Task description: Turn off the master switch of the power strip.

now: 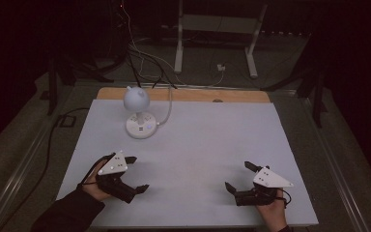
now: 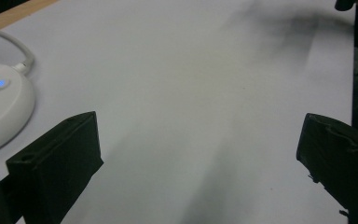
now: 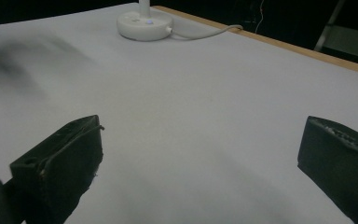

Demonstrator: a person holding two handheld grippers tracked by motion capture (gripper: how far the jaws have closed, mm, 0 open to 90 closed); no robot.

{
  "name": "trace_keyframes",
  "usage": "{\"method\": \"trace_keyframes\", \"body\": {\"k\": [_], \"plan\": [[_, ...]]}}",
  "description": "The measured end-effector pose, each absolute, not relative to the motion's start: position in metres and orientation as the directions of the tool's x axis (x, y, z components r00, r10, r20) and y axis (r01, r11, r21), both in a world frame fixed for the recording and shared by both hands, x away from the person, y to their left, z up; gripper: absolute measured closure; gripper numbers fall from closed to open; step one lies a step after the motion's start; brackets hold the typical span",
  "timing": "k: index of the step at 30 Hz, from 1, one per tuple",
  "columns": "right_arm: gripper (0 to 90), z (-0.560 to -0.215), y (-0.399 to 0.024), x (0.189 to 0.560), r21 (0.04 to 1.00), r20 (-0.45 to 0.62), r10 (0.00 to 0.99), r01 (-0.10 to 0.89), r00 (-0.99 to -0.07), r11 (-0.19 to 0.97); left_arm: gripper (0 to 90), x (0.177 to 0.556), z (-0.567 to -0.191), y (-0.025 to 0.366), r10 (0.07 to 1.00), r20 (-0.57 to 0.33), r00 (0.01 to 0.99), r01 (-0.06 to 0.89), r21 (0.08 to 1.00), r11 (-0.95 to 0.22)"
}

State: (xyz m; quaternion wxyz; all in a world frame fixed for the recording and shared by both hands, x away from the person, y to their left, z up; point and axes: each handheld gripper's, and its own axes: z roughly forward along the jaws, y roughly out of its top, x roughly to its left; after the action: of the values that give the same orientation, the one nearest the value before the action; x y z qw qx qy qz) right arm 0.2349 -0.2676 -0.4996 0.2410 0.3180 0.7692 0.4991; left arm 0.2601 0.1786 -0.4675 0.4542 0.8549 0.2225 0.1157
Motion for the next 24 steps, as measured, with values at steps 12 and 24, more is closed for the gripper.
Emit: {"method": "trace_keyframes", "body": {"k": [12, 24], "plan": [[0.0, -0.499, -0.268, 0.234, 0.923, -0.047, 0.731, 0.25, -0.681, 0.292, 0.3, 0.274, -0.462, 0.168, 0.484, 0.002, 0.875, 0.265, 0.834, -0.483], [0.0, -0.499, -0.269, 0.235, 0.923, -0.043, 0.73, 0.252, -0.682, 0.29, 0.4, 0.286, -0.458, 0.162, 0.495, -0.011, 0.869, 0.275, 0.842, -0.465]]}}
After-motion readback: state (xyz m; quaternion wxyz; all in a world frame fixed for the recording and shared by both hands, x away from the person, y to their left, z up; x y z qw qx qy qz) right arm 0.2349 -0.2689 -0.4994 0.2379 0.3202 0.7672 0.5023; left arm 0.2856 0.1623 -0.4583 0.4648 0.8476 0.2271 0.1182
